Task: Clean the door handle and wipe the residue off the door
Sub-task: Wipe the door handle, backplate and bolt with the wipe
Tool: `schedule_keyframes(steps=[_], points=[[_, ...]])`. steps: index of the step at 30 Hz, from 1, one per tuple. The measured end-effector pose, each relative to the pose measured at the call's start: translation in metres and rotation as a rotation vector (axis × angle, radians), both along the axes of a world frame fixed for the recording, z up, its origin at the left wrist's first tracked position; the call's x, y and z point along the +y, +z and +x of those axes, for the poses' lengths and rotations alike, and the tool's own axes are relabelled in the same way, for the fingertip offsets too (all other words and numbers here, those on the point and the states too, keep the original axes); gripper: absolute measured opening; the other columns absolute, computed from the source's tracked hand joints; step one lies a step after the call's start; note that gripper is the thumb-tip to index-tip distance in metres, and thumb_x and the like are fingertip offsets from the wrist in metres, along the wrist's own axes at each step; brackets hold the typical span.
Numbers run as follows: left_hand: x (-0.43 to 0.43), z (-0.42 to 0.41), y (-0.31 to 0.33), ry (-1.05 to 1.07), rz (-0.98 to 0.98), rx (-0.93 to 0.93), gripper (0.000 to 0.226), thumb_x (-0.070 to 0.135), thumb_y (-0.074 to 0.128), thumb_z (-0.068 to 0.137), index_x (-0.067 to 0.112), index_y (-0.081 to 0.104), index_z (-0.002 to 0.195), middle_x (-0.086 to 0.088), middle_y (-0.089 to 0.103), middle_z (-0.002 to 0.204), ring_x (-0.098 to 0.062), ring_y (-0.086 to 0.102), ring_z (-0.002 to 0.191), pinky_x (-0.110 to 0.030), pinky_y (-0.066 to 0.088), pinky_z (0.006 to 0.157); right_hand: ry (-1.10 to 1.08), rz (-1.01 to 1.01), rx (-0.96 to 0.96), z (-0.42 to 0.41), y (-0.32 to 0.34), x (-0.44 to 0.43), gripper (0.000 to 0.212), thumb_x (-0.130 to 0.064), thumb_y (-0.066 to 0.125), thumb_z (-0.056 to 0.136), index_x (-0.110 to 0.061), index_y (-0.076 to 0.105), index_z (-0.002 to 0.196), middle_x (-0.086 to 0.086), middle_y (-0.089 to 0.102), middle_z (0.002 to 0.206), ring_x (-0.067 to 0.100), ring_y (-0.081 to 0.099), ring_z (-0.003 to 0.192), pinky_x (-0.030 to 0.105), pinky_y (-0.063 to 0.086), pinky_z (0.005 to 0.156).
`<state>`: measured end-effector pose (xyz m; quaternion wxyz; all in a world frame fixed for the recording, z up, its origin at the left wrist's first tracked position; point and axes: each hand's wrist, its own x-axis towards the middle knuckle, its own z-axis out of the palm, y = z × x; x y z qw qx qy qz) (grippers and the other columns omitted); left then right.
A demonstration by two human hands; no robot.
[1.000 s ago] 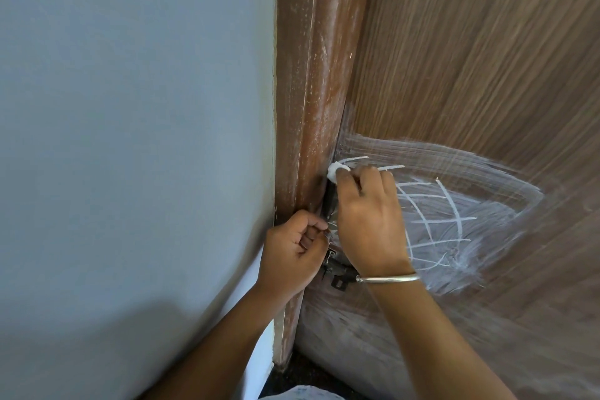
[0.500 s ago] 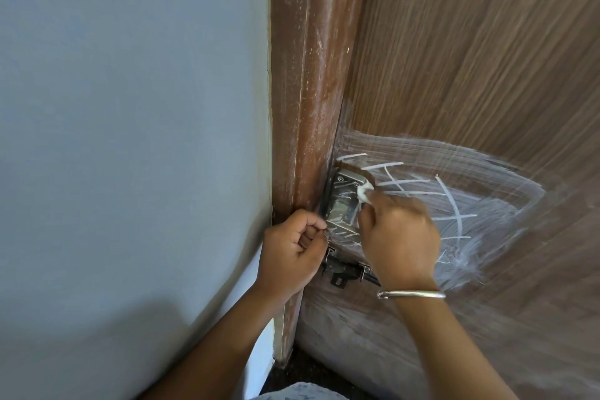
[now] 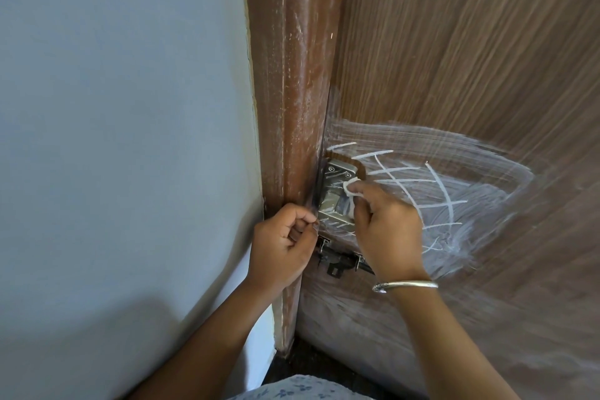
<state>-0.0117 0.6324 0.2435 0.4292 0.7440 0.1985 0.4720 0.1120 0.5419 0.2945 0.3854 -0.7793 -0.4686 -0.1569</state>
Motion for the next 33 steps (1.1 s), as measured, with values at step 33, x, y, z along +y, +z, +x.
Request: schedule_keyframes(steps=[33], points=[[0.000,0.002,-0.010,0.022,-0.035,0.060,0.016,0.018,0.061,0.078,0.034,0.062,0.079,0.002,0.062,0.061,-0.022,0.061,0.055,-0.043,0.053,0.052,0.380,-0.137,1.663,0.041,-0.004,-0.025,0.043,-0.032,0.034,0.092,-0.016,0.071,0.108,-0.005,0.071,0.101,0.029,0.063,0.091,0.042,0.052,0.081]])
